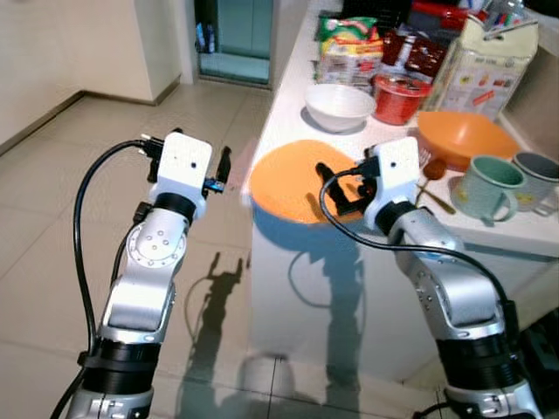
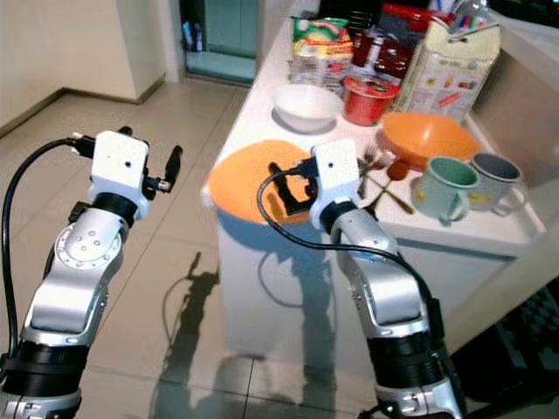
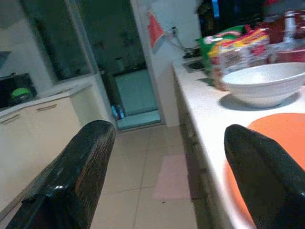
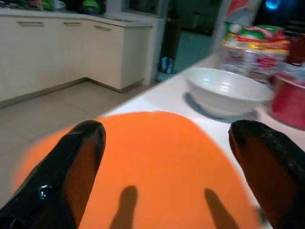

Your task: Setting the table

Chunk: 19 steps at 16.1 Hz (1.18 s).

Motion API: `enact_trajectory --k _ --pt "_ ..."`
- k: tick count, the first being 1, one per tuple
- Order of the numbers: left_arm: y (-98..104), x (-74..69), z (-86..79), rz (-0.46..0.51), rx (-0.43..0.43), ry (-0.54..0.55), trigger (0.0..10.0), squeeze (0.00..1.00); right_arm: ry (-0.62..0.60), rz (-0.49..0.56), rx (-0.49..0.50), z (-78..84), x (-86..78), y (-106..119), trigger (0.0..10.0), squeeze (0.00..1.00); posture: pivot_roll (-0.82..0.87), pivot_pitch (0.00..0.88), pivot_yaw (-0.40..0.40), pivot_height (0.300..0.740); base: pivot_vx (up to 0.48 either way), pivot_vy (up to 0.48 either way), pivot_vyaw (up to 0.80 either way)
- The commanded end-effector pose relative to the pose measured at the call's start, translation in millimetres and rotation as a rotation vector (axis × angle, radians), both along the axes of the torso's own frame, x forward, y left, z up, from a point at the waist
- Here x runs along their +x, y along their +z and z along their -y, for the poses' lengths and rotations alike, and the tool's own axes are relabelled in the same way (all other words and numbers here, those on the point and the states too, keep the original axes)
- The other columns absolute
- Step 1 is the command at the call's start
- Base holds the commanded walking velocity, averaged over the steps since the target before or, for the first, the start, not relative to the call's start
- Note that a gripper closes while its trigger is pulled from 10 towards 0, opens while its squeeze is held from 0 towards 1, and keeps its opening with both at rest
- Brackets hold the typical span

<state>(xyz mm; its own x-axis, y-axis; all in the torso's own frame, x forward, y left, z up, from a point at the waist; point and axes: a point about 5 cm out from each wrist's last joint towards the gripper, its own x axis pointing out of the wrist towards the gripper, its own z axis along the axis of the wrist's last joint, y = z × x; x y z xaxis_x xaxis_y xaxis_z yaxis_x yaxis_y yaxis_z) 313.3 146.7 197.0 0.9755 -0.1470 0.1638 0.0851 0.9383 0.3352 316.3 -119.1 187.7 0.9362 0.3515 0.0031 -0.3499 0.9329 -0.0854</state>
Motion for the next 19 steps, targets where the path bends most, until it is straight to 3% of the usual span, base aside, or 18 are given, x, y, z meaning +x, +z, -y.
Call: enact_trajectory --k 1,6,8,11,14,16,19 --pt "1.6 -0.1 10.9 0.005 0.005 -0.038 10.0 0.0 -0.04 -0.011 -0.016 11.8 2.4 1.1 10.0 0.0 0.0 0.0 -0.056 0.74 0.368 0.0 0.0" --pt "2.0 0.4 11.2 0.004 0.006 -0.043 10.0 0.0 0.007 -0.037 -0.062 23.3 5.0 6.5 10.0 0.0 0.0 0.0 -0.056 0.74 0.371 0.0 0.0" --pt "0.8 0.9 13.0 -0.014 -0.03 -0.068 10.0 0.0 0.075 -0.048 -0.114 33.0 6.4 12.3 10.0 0.0 -0.01 0.0 -0.048 0.74 0.174 0.0 0.0" --pt "-1.7 2.2 15.6 -0.044 0.028 -0.084 10.0 0.0 0.208 -0.085 -0.186 37.6 10.0 18.2 10.0 0.0 -0.02 0.0 -0.042 0.74 0.0 0.0 0.0" --pt "0.6 0.9 16.8 -0.04 0.041 -0.122 10.0 0.0 0.41 -0.166 -0.259 42.1 23.1 19.7 10.0 0.0 -0.02 0.0 -0.042 0.74 0.0 0.0 0.0" --pt "4.4 0.6 17.4 -0.045 0.041 -0.135 10.0 0.0 0.443 -0.194 -0.317 44.1 35.9 21.0 10.0 0.0 -0.01 0.0 -0.046 0.74 0.0 0.0 0.0" --pt "7.6 -4.3 21.8 -0.094 0.086 -0.228 10.0 0.0 0.514 -0.244 -0.408 32.8 51.3 15.1 10.0 0.0 0.01 0.0 -0.052 0.74 0.0 0.0 0.0"
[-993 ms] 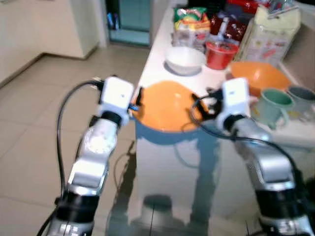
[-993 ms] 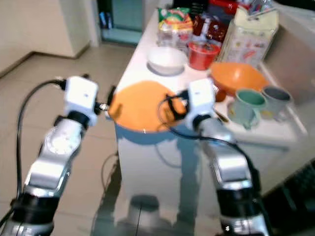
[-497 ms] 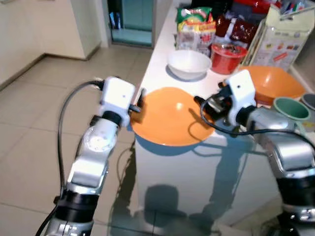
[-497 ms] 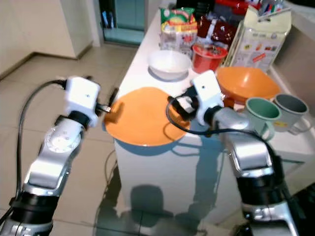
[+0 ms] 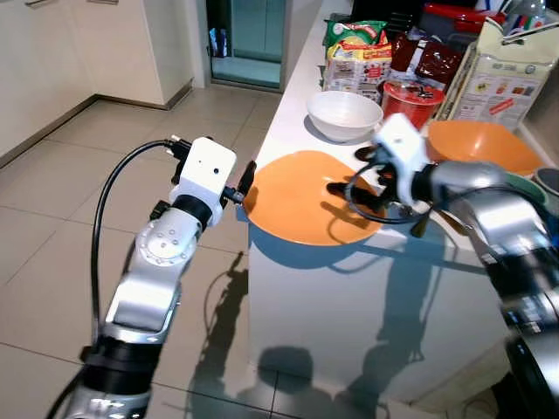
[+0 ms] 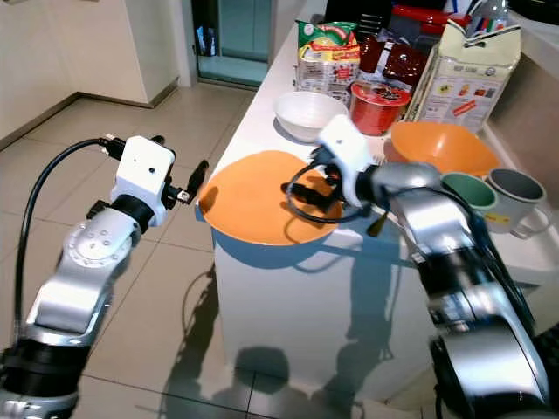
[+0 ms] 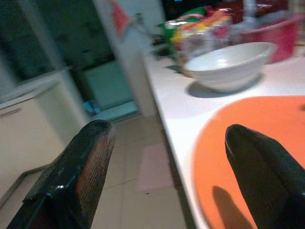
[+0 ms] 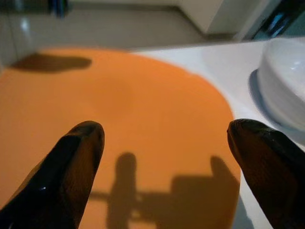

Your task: Setting the table

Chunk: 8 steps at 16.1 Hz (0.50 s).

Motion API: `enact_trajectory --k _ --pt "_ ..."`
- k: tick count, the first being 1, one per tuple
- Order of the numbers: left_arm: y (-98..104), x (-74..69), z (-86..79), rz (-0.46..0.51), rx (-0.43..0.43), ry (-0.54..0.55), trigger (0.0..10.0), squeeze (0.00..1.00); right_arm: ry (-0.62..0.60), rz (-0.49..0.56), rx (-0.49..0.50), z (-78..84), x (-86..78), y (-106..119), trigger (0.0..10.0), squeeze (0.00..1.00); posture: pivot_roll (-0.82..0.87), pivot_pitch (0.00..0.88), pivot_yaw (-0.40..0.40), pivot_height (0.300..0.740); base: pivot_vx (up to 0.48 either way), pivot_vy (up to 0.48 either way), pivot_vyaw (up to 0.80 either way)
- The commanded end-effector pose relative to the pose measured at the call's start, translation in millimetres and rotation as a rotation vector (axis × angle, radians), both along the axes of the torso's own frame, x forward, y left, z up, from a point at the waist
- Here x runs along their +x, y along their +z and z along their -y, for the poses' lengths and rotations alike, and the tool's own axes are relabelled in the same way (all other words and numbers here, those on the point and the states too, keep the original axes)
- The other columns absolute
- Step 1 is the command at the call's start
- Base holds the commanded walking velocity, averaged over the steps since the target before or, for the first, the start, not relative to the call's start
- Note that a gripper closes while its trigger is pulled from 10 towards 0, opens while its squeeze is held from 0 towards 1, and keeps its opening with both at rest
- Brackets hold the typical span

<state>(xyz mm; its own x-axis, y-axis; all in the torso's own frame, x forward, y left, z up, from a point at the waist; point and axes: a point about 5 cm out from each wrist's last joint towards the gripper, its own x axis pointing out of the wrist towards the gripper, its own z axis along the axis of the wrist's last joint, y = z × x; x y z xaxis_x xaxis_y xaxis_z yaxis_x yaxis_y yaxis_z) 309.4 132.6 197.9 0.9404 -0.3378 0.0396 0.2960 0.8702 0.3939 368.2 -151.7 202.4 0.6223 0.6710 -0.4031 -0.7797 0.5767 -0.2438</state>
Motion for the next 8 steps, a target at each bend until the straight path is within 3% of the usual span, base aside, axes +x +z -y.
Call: enact_trajectory --k 1,4,8 --pt "6.6 -1.7 8.4 0.003 0.008 -0.056 10.0 0.0 0.023 0.0 -0.033 -1.6 1.9 -1.5 10.0 0.0 0.01 0.0 -0.053 0.74 0.0 0.0 0.0" --pt "4.5 -8.0 5.5 -0.035 0.052 -0.084 10.0 0.0 0.044 -0.05 -0.094 -13.9 12.3 -19.1 10.0 0.0 0.04 0.0 -0.061 0.74 0.0 0.0 0.0" --pt "5.1 -13.2 4.4 -0.05 0.064 -0.079 10.0 0.0 -0.021 -0.042 -0.153 -17.7 20.3 -34.1 10.0 0.0 0.06 0.0 -0.074 0.74 0.0 0.0 0.0"
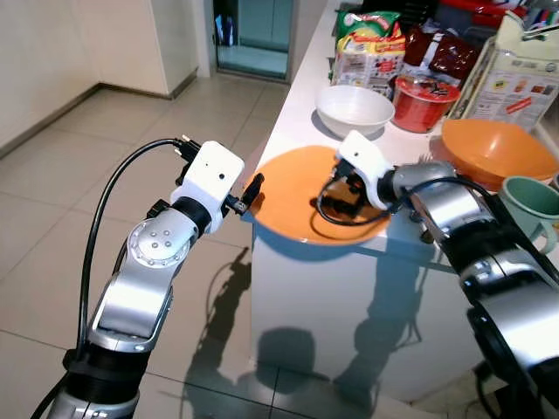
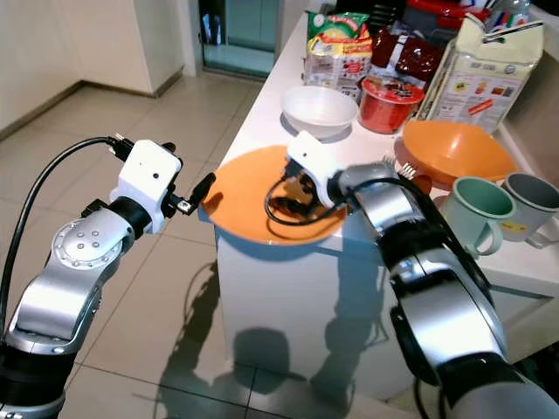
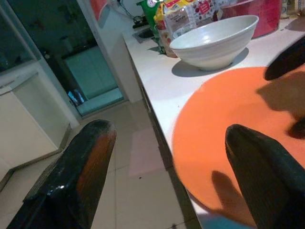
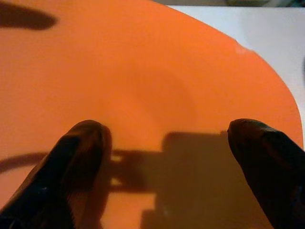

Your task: Setting the table

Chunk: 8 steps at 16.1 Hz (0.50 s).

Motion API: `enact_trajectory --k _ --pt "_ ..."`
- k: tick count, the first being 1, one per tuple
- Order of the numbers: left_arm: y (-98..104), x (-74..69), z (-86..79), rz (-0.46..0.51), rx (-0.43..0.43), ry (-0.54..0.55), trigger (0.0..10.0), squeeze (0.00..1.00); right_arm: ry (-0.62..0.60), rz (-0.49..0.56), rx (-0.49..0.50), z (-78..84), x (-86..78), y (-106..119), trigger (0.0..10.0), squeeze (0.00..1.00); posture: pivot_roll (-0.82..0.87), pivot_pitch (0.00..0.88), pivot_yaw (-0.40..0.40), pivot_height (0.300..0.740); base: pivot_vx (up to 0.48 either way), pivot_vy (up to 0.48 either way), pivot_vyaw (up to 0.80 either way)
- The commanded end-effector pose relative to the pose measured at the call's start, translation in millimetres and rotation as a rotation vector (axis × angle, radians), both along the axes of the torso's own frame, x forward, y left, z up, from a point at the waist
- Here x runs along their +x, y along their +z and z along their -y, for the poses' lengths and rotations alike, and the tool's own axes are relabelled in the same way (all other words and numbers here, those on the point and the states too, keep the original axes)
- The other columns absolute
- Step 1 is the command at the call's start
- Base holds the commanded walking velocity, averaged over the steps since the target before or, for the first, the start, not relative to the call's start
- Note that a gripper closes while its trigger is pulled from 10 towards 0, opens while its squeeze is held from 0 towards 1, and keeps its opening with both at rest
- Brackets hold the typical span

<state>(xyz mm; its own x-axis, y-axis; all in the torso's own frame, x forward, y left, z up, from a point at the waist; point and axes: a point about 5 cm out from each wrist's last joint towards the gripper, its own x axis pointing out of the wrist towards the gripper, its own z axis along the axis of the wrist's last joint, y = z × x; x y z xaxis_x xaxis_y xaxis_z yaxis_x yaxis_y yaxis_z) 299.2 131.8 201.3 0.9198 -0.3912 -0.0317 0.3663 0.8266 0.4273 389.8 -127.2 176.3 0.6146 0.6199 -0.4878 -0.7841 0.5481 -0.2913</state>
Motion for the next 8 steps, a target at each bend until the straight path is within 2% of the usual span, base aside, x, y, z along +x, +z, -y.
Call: enact_trajectory --k 1,5,7,8 --pt "0.9 -4.2 4.5 -0.001 0.005 -0.021 10.0 0.0 -0.055 -0.013 -0.047 7.4 0.9 -10.2 10.0 0.0 0.07 0.0 -0.079 0.74 0.0 0.0 0.0" --pt "-0.2 -7.7 5.4 -0.015 0.004 -0.017 10.0 0.0 -0.101 0.007 -0.129 11.3 4.7 -15.7 10.0 0.0 0.07 0.0 -0.087 0.74 0.0 0.0 0.0" --pt "-1.3 -9.7 5.4 -0.02 0.007 -0.011 10.0 0.0 -0.159 0.031 -0.237 20.6 6.6 -20.4 10.0 0.0 0.08 0.0 -0.098 0.74 0.0 0.0 0.0" --pt "-1.3 -10.0 5.4 -0.02 0.006 -0.008 10.0 0.0 -0.176 0.036 -0.246 22.9 7.0 -20.8 10.0 0.0 0.08 0.0 -0.099 0.74 0.0 0.0 0.0"
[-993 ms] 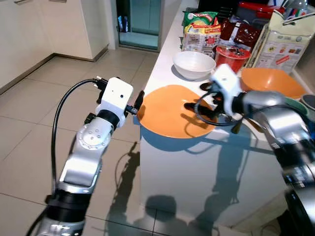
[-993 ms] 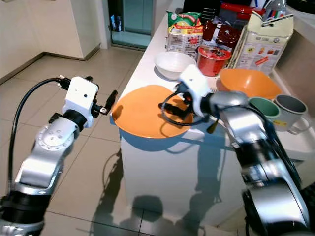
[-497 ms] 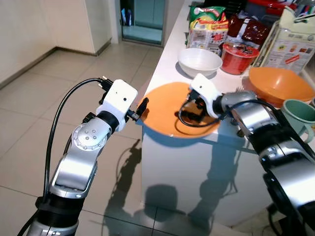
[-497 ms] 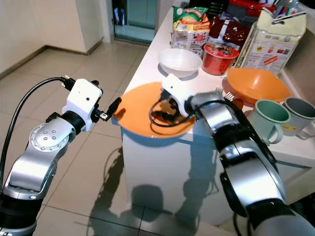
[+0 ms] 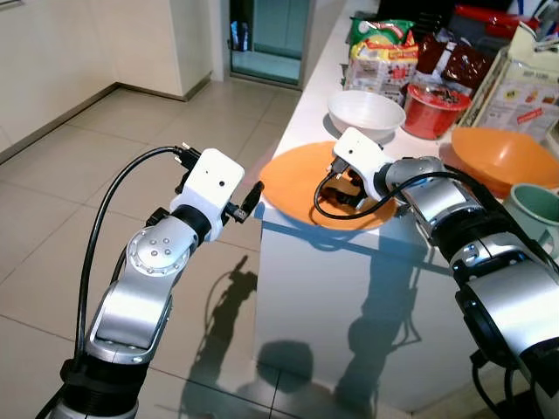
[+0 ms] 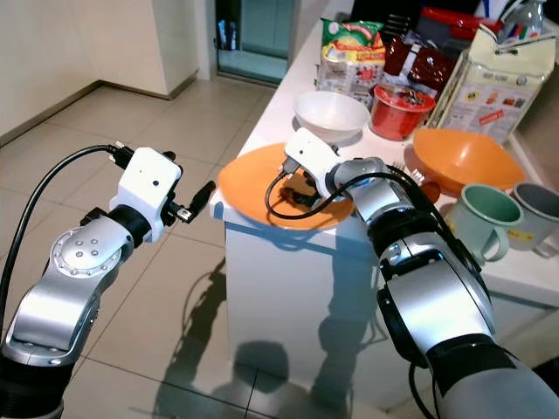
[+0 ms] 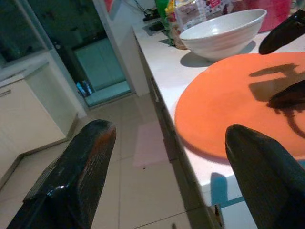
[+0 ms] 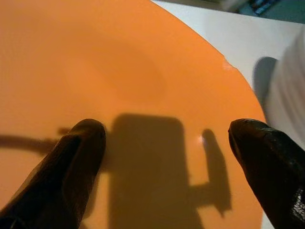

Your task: Setting the table

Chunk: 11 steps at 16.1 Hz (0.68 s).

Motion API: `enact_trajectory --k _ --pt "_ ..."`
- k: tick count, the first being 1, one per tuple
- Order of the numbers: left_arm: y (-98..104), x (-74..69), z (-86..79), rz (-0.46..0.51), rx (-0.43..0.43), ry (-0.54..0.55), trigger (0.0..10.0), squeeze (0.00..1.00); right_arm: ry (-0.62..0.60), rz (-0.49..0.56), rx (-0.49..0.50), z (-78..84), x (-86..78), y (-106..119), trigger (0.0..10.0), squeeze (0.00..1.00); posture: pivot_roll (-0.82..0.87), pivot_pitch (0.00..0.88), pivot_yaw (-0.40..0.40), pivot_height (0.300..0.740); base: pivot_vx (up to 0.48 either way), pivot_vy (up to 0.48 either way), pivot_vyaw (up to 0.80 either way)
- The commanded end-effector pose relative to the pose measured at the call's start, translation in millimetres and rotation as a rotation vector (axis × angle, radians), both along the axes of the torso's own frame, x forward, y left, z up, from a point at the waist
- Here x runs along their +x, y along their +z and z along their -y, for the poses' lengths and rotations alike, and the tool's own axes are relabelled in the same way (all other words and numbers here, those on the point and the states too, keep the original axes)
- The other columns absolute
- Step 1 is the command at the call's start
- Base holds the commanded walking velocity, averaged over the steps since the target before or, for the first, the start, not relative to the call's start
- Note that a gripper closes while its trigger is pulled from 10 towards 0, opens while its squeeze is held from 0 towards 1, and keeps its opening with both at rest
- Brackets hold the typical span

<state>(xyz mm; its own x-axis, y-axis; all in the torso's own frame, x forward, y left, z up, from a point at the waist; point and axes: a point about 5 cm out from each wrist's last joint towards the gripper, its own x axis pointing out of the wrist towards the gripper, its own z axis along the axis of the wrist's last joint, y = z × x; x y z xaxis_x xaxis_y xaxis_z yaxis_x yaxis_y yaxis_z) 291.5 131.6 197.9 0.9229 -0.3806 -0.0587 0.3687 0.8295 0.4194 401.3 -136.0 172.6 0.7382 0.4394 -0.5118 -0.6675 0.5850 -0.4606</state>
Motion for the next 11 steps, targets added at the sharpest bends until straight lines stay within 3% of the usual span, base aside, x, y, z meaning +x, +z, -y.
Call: enact_trajectory --k 1,8,9,11 --pt "2.0 -2.8 5.4 0.007 0.003 -0.017 10.0 0.0 -0.061 -0.058 -0.074 16.2 -4.0 -17.1 10.0 0.0 0.08 0.0 -0.1 0.74 0.0 0.0 0.0" --pt "2.1 -0.2 4.8 0.016 0.016 0.0 10.0 0.0 -0.135 -0.012 -0.166 35.1 -2.2 -15.8 10.0 0.0 0.08 0.0 -0.097 0.74 0.0 0.0 0.0" --pt "2.5 0.7 4.5 0.023 0.022 0.006 10.0 0.0 -0.151 0.014 -0.146 35.3 -0.7 -12.8 10.0 0.0 0.08 0.0 -0.096 0.74 0.0 0.0 0.0" --pt "5.6 4.2 3.2 0.051 0.009 0.037 10.0 0.0 -0.209 0.094 0.121 27.9 8.5 15.1 10.0 0.0 0.08 0.0 -0.093 0.74 0.0 0.0 0.0"
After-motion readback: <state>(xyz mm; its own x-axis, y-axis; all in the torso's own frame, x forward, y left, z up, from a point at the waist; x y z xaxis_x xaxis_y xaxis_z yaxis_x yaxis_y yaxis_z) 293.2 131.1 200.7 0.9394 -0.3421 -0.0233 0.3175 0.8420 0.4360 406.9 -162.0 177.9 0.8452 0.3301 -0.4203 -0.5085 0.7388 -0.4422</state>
